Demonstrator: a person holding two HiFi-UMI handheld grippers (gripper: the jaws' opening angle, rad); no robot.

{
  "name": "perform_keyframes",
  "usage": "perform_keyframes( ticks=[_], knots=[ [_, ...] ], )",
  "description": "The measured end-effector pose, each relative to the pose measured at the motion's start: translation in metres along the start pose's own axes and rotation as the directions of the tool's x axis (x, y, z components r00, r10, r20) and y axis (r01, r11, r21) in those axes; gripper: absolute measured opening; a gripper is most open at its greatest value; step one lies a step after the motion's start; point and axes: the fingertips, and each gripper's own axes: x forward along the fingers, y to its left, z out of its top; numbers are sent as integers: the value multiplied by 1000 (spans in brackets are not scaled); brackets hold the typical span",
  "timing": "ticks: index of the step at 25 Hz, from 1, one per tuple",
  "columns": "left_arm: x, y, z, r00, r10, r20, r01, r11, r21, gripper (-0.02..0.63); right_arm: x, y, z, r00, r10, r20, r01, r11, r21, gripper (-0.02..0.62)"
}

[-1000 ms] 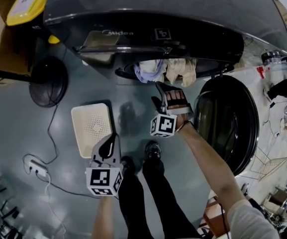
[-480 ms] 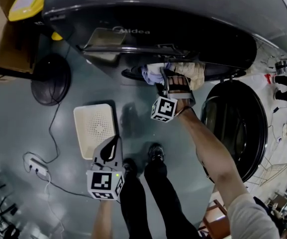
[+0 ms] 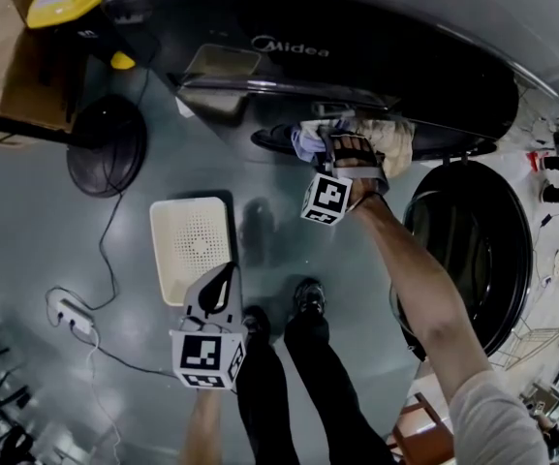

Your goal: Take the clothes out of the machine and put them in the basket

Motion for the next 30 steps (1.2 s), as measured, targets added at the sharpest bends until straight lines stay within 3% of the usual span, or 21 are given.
perform_keyframes(
  ticks=[2,7,20,30],
  knots=[
    [-1,0,-2,1000,0,3,0,1000,-2,18,-2,2,-1,1000,-5,-3,5,1000,-15,134],
    [-7,2,0,1000,1,4,-1,1000,1,18,-14,-1,-1,1000,-12,9,12,1000,3,95],
    [-29,-15,8,999,-26,24,26,999,20,18,-97,2,0,996,-46,82,36,992,117,89],
    [-47,-17,25,998,-24,51,24,1000,10,18,-184,1,2,987,-110,113,78,962,262,89]
  ],
)
